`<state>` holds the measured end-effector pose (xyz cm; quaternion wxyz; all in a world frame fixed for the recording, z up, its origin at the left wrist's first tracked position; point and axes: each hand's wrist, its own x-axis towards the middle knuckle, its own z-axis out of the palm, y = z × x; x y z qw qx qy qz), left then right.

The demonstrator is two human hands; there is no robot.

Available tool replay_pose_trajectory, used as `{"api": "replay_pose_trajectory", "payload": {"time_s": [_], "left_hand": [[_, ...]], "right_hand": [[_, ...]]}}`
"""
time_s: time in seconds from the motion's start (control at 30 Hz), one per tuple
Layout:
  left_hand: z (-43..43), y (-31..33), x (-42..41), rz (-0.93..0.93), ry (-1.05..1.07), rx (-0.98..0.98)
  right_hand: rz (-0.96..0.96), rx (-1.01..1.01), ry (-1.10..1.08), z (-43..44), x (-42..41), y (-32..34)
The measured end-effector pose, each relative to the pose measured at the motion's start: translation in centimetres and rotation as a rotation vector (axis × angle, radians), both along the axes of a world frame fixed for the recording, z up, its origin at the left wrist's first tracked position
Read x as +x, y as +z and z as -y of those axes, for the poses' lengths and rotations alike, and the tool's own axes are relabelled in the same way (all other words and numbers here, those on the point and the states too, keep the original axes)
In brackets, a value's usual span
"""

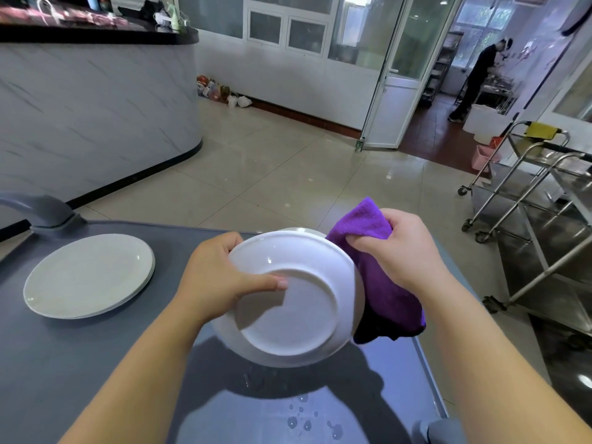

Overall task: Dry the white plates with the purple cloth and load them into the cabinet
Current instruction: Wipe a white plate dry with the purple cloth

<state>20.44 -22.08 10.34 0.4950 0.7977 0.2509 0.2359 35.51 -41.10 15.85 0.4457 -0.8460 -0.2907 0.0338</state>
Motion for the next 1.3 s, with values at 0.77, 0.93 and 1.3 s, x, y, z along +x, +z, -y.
{"api": "replay_pose_trajectory", "payload": {"time_s": [0.77,0.93,1.3], "left_hand": [[2.2,0.8,1.0,0.055,0.161,-0.017],[1.9,0.9,0.8,0.151,0.211,-0.061],[3.3,0.8,1.4,0.299,0.322,-0.431]], "right_hand": [[0.392,-0.051,-0.055,-4.1,-3.9,-2.7],[0.17,0.152,-0.252,-3.5,-3.0,-3.7],[-0.22,0.548,-0.456,-2.8,-3.3,-6.2]]}}
